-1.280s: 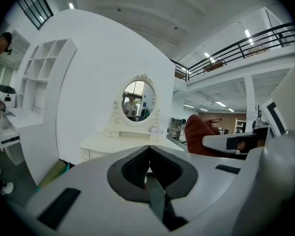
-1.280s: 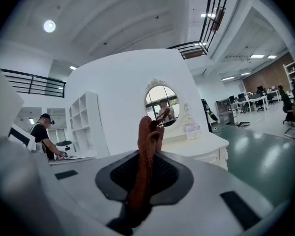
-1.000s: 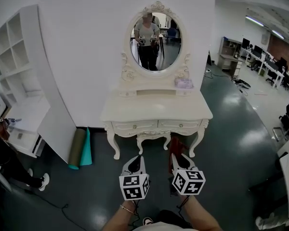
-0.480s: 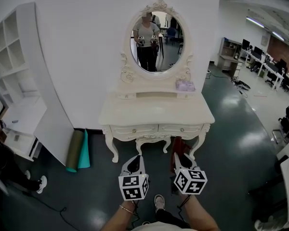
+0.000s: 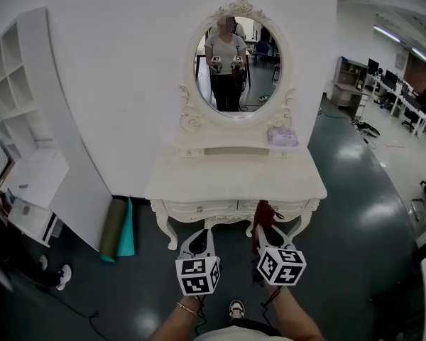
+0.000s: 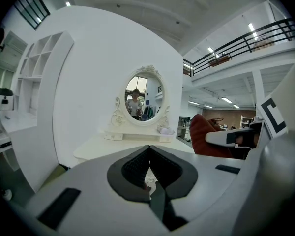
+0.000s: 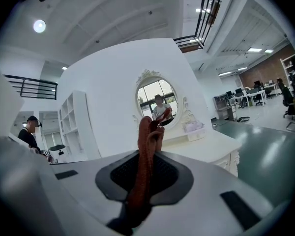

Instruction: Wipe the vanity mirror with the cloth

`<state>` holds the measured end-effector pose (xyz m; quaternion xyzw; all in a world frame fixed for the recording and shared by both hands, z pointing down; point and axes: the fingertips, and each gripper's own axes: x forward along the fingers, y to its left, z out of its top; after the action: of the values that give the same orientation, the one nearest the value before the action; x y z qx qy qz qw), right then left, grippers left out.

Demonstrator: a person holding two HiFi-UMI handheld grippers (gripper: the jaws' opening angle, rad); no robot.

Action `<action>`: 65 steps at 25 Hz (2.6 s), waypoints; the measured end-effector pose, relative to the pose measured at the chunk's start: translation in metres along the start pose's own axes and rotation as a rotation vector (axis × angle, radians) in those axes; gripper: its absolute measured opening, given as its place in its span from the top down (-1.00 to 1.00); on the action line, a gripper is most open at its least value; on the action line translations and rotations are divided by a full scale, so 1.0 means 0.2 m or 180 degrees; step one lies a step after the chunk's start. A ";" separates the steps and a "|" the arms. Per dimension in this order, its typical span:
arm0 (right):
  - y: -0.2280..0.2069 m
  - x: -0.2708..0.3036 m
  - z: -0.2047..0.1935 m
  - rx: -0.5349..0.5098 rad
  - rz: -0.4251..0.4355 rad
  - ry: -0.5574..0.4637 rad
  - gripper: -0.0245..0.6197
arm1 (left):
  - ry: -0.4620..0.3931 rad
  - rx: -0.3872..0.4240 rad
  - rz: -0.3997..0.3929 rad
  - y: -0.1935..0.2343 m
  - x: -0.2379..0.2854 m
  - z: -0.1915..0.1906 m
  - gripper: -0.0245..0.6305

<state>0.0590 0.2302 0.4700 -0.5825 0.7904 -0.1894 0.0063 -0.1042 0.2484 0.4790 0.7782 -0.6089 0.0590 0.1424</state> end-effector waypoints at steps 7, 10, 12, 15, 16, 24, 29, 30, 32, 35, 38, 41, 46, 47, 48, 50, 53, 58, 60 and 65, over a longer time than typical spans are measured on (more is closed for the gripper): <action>-0.15 0.27 0.14 -0.0014 0.0076 -0.0008 0.73 | -0.0018 -0.0004 0.0083 -0.01 0.31 0.11 0.89; -0.23 0.36 0.17 0.0004 0.0084 0.0019 0.73 | -0.0023 -0.0001 0.0093 -0.03 0.43 0.15 0.89; -0.28 0.42 0.19 0.0011 0.0097 0.0026 0.73 | -0.0019 0.0007 0.0100 -0.05 0.50 0.16 0.89; -0.33 0.50 0.23 0.0024 0.0119 0.0035 0.73 | -0.0002 0.0020 0.0116 -0.06 0.60 0.18 0.89; -0.35 0.52 0.24 0.0025 0.0127 0.0040 0.73 | 0.0003 0.0023 0.0124 -0.07 0.63 0.18 0.89; -0.47 0.66 0.24 0.0104 0.0174 0.0109 0.73 | 0.0070 0.0034 0.0177 -0.08 0.80 0.17 0.89; -0.47 0.71 0.24 0.0071 0.0218 0.0179 0.73 | 0.0101 -0.0026 0.0203 -0.07 0.85 0.16 0.89; -0.46 0.71 0.24 0.0052 0.0230 0.0192 0.73 | 0.0107 -0.0042 0.0210 -0.06 0.86 0.16 0.89; -0.47 0.73 0.23 0.0018 0.0246 0.0220 0.73 | 0.0126 -0.0075 0.0223 -0.05 0.89 0.15 0.89; -0.51 0.78 0.22 0.0017 0.0217 0.0257 0.73 | 0.0148 -0.0106 0.0221 -0.03 0.95 0.14 0.89; -0.56 0.84 0.23 0.0042 0.0153 0.0261 0.73 | 0.0154 -0.0103 0.0215 0.00 1.01 0.14 0.89; -0.58 0.92 0.27 0.0024 0.0151 0.0227 0.73 | 0.0140 -0.0098 0.0225 0.04 1.09 0.17 0.89; -0.60 1.10 0.35 -0.0003 0.0144 0.0169 0.73 | 0.0083 -0.0062 0.0225 0.11 1.25 0.26 0.89; -0.61 1.14 0.37 0.0012 0.0136 0.0151 0.73 | 0.0078 -0.0037 0.0224 0.13 1.28 0.28 0.89; -0.61 1.18 0.39 0.0025 0.0129 0.0135 0.73 | 0.0084 -0.0015 0.0227 0.15 1.32 0.30 0.89; -0.63 1.26 0.42 0.0040 0.0108 0.0112 0.73 | 0.0116 0.0000 0.0233 0.19 1.39 0.32 0.89; -0.67 1.37 0.47 0.0081 0.0048 0.0078 0.73 | 0.0137 0.0011 0.0220 0.24 1.50 0.37 0.89; -0.70 1.55 0.53 0.0137 -0.0014 0.0058 0.73 | 0.0113 0.0029 0.0173 0.31 1.69 0.47 0.89; -0.70 1.63 0.54 0.0143 -0.0032 0.0060 0.73 | 0.0105 0.0032 0.0148 0.34 1.76 0.50 0.89; -0.68 1.81 0.62 0.0087 -0.0050 0.0029 0.73 | 0.0060 -0.0005 0.0096 0.43 1.94 0.58 0.89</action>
<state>0.0954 -0.1742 0.4732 -0.5877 0.7832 -0.2028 0.0091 -0.0990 -0.1649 0.4842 0.7682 -0.6192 0.0680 0.1477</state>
